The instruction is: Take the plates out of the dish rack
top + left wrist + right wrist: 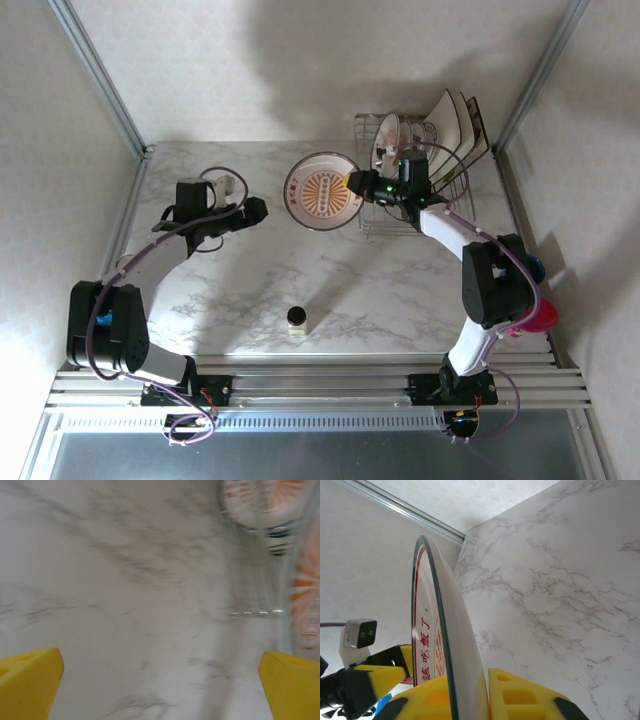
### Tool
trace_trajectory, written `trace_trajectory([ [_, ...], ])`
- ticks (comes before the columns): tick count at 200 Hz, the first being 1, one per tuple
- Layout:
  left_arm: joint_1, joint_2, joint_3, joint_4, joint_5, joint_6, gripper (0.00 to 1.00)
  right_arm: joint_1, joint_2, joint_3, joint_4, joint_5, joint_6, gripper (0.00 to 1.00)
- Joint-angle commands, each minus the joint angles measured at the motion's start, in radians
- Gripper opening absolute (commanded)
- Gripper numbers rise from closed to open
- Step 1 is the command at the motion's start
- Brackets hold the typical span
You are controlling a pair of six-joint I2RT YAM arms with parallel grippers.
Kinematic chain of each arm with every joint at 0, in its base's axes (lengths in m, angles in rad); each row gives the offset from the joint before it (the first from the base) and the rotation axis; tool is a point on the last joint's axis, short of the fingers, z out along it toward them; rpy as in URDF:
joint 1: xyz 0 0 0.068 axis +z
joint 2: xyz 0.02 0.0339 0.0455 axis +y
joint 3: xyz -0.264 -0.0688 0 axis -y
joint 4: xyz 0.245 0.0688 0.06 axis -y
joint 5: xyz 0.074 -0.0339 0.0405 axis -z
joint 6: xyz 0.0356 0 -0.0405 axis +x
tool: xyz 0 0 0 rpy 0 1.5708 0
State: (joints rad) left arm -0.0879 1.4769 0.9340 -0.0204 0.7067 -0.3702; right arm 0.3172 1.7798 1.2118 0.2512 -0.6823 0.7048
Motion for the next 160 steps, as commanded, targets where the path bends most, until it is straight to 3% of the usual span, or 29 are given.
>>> trace_trajectory([
  [1,0.001,0.036,-0.011,0.231,0.279,-0.109,1.0,0.027,0.03,0.061,0.062,-0.042,0.028,0.0],
  [40,-0.011,0.085,-0.026,0.345,0.323,-0.187,0.98,0.067,0.084,0.13,0.074,-0.064,0.042,0.0],
  [76,-0.018,0.121,-0.04,0.394,0.328,-0.218,0.84,0.091,0.12,0.167,0.083,-0.079,0.058,0.0],
  [109,-0.019,0.13,-0.04,0.412,0.326,-0.234,0.58,0.103,0.137,0.188,0.082,-0.088,0.065,0.0],
  [160,-0.018,0.142,-0.023,0.408,0.302,-0.242,0.27,0.114,0.157,0.211,0.045,-0.1,0.043,0.0],
])
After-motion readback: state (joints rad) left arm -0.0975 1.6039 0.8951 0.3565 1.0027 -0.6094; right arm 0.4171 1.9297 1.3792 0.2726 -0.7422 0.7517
